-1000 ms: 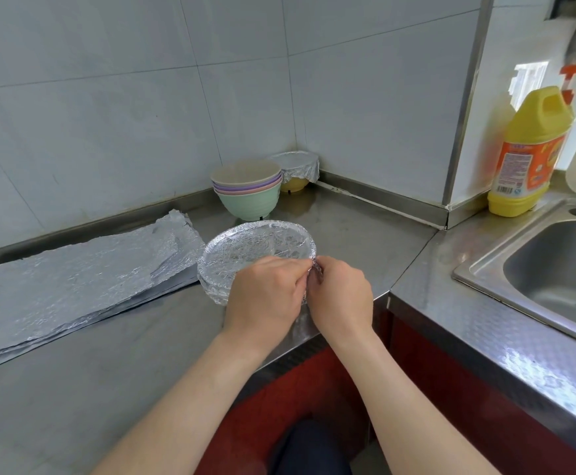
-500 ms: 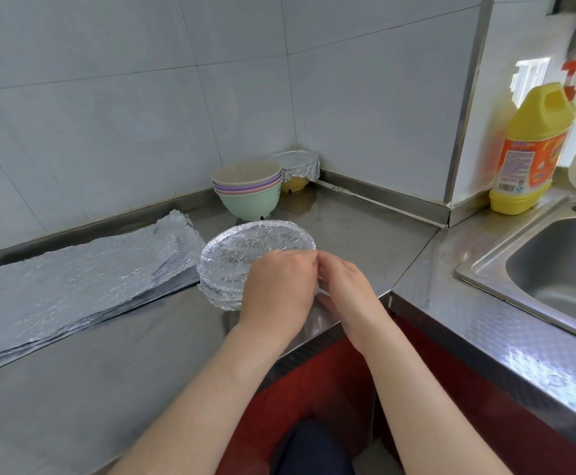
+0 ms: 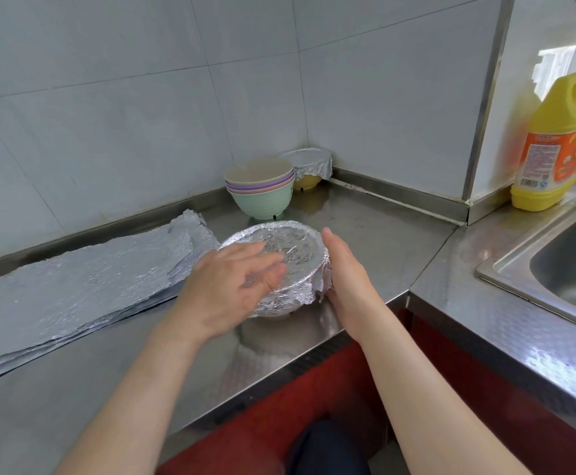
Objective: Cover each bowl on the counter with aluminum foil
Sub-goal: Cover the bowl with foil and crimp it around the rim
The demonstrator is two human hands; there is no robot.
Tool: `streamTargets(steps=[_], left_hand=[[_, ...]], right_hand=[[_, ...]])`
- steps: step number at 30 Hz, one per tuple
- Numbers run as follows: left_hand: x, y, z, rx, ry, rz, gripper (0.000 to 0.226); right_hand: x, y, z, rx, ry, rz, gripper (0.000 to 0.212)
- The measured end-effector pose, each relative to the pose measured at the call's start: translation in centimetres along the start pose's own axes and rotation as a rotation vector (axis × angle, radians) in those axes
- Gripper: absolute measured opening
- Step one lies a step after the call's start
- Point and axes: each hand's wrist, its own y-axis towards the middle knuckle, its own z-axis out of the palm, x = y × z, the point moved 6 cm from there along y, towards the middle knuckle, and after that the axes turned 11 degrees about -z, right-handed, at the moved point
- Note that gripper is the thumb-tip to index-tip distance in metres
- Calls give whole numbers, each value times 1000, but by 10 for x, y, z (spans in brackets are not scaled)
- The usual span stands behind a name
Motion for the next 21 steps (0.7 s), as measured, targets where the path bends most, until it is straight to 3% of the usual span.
streamTargets(steps=[2, 7, 16, 19, 21], left_hand=[[-2, -4, 4, -54, 32, -33, 75], [-5, -6, 6, -142, -2, -72, 70], [-14, -12, 10, -193, 12, -114, 73], [-17, -13, 11, -200, 30, -117, 73], [-18, -13, 10, -202, 35, -114, 71]], right_hand=[[3, 1, 5, -34, -14, 18, 88], [12, -5, 2, -160, -108, 30, 40], [17, -5, 3, -263, -134, 27, 45], [16, -4, 3, -275, -93, 51, 31], [18, -5, 3, -294, -94, 53, 32]])
